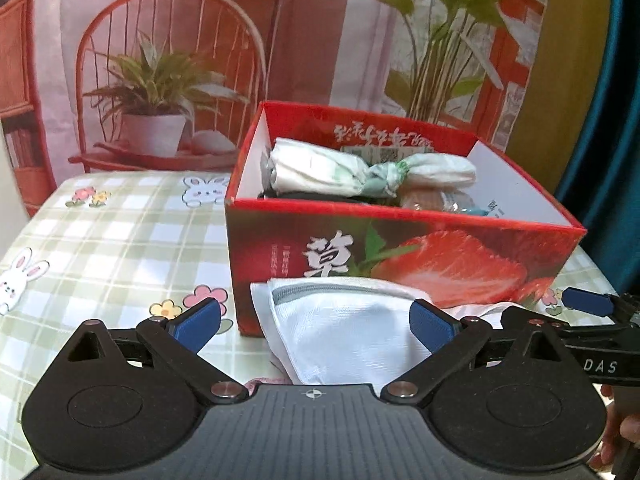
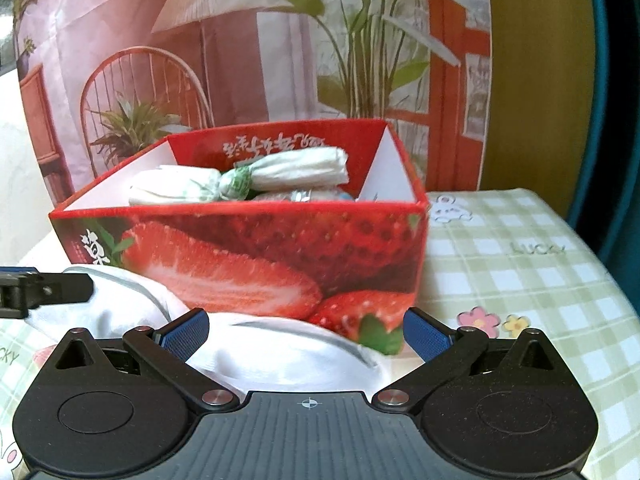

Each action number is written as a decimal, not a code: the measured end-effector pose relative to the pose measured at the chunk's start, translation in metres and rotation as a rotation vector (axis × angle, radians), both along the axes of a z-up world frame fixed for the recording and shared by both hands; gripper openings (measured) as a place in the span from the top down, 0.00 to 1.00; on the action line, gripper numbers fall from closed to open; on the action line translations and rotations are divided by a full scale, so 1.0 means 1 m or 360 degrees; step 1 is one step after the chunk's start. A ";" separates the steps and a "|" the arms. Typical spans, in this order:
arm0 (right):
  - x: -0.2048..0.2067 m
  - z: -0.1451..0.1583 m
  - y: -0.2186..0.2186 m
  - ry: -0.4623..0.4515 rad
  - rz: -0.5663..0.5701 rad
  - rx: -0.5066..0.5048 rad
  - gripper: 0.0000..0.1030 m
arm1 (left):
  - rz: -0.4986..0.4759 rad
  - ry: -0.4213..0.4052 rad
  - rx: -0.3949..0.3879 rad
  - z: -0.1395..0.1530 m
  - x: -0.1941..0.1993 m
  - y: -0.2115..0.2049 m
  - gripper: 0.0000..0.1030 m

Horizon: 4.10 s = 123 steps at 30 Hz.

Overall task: Organize soft objects
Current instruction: 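Withdraw both tools from the box toward the white mesh bag, then lower both tools onto the white mesh bag and close both grippers, then lift the white mesh bag with both grippers toward the red box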

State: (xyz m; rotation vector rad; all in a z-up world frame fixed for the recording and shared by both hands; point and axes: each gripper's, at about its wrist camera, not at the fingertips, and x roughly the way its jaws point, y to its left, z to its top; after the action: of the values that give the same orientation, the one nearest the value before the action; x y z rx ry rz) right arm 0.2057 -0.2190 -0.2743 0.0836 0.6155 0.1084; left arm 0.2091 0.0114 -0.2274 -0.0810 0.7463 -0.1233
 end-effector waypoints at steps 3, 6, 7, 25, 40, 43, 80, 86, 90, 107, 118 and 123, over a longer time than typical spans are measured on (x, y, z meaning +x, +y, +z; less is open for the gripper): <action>0.003 -0.008 0.002 -0.0008 -0.0001 0.0001 0.01 | 0.0002 0.0028 -0.0073 -0.010 0.005 0.003 0.13; 0.007 -0.016 0.001 0.0019 -0.0004 0.0048 0.08 | -0.0057 0.0049 -0.0137 -0.018 0.006 0.002 0.23; 0.007 -0.019 0.000 0.0032 0.0000 0.0068 0.11 | -0.0064 0.0043 -0.0136 -0.020 0.005 0.001 0.26; -0.017 -0.047 -0.003 -0.0013 0.0045 0.0184 0.48 | -0.0127 0.0079 -0.0253 -0.036 -0.017 -0.008 0.53; -0.026 -0.054 -0.006 -0.0078 0.0071 0.0200 0.48 | -0.0123 0.0082 -0.0266 -0.040 -0.026 -0.007 0.53; -0.026 -0.054 -0.006 -0.0083 0.0068 0.0199 0.47 | -0.0115 0.0078 -0.0275 -0.040 -0.027 -0.007 0.53; -0.053 -0.031 -0.021 -0.0209 0.0082 0.0361 0.93 | -0.0194 -0.0061 -0.0340 -0.016 -0.058 -0.014 0.70; -0.064 -0.023 -0.025 -0.0233 0.0086 0.0407 0.97 | -0.0208 -0.0071 -0.0350 -0.012 -0.068 -0.012 0.70; -0.070 -0.016 -0.024 -0.0257 0.0097 0.0403 0.97 | -0.0204 -0.0072 -0.0385 -0.011 -0.076 -0.007 0.70; -0.098 0.033 0.000 -0.0422 0.0236 0.0331 0.98 | -0.0148 -0.0244 -0.0510 0.017 -0.101 0.018 0.71; -0.067 0.092 -0.002 -0.0601 0.0281 0.0279 0.98 | -0.0210 -0.0478 -0.0427 0.072 -0.075 0.015 0.70; -0.033 0.115 -0.001 -0.0650 0.0287 0.0255 0.98 | -0.0238 -0.0551 -0.0313 0.095 -0.046 0.007 0.70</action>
State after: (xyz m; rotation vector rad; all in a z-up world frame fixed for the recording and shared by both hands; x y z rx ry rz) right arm 0.1725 -0.2197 -0.1593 0.1562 0.2040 0.3408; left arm 0.1633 0.0184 -0.1319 -0.1864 0.3923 -0.3444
